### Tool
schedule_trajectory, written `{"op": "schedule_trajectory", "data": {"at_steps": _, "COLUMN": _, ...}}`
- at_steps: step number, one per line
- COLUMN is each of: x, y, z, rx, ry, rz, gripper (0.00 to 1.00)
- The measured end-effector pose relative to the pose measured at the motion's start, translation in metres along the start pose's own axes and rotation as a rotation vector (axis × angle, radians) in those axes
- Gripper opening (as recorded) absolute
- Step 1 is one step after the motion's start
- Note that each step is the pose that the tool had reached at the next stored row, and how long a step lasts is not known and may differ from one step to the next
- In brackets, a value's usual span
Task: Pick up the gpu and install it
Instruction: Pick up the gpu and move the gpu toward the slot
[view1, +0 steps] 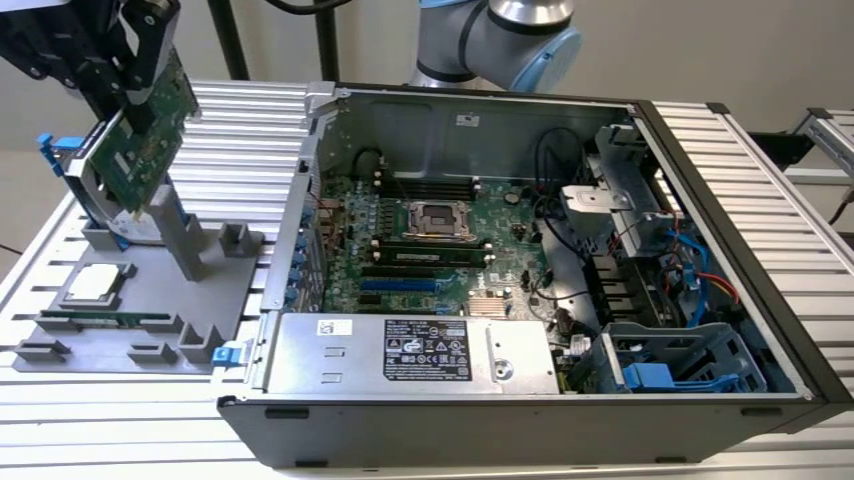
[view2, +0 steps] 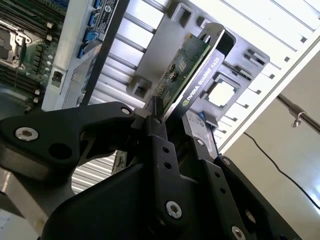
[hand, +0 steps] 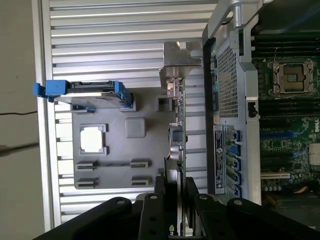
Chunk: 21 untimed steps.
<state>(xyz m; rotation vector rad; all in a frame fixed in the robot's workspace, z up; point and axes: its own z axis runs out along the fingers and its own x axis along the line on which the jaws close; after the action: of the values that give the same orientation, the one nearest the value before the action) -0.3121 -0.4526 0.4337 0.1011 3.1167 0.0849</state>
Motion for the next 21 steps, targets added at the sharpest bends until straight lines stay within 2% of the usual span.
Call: {"op": "schedule_trajectory", "data": {"at_steps": 21, "x": -0.0282, "y": 0.0018, "z": 0.0007, "rx": -0.0001, "ry": 0.0000, "rz": 0.000, "gripper": 0.00}}
